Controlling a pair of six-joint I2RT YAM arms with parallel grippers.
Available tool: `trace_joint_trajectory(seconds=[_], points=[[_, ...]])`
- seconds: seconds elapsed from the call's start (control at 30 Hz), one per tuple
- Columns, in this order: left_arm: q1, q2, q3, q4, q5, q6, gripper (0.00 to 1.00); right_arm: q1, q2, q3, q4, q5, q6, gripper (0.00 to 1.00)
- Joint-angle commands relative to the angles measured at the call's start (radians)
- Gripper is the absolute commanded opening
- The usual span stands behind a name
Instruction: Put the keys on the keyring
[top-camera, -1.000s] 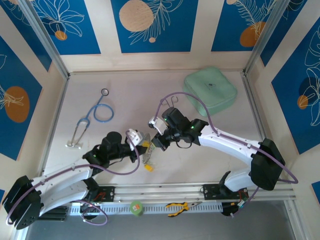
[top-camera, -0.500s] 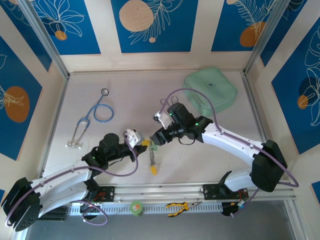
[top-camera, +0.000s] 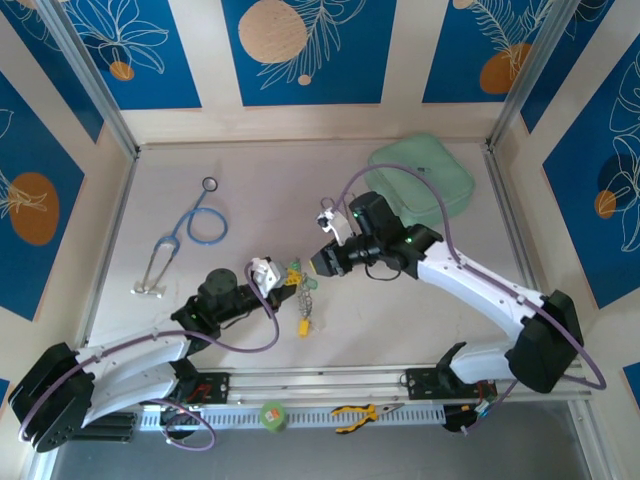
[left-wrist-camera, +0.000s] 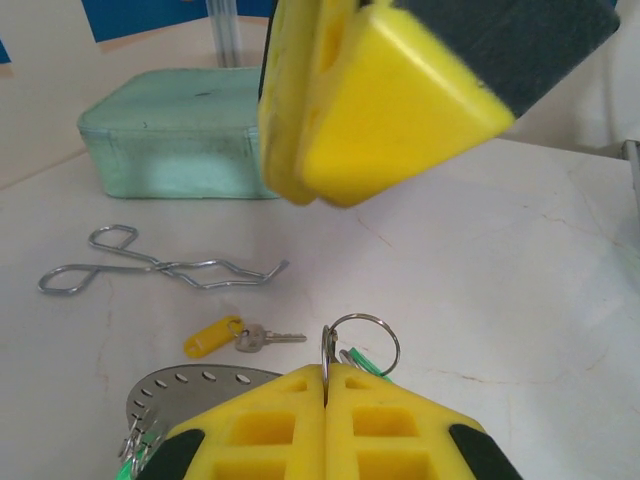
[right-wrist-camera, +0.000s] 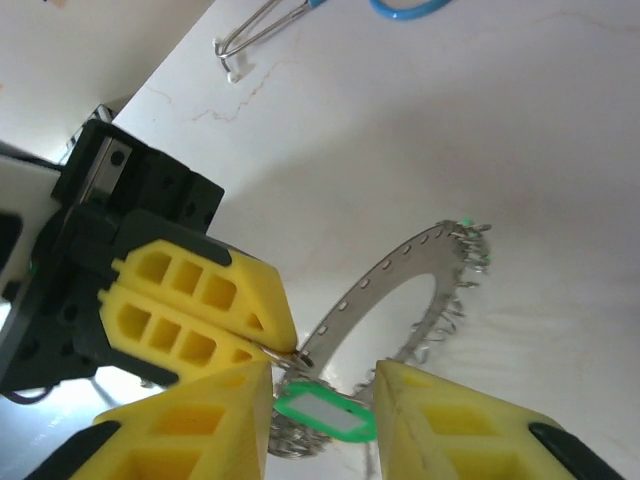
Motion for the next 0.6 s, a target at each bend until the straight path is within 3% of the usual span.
trace_joint_trajectory(seconds=[0.0,0.13,0.4,0.57], points=[[-0.011,-0.001,0.002,0.072,-0.028,0.021,0.0,0.051,0.041,0.066,-0.113,-0.011,0.16,0.32],[-0.011,0.002,0.002,0.067,-0.031,0.025,0.0,0.101,0.045,0.068,-0.101,0.044,0.201,0.32],[-0.011,-0.009,0.002,0.057,-0.028,0.025,0.0,0.1,0.066,0.08,-0.15,0.118,0.202,0.28],[-0.011,-0.01,0.002,0.059,-0.026,0.024,0.0,0.1,0.079,0.097,-0.159,0.131,0.194,0.32]])
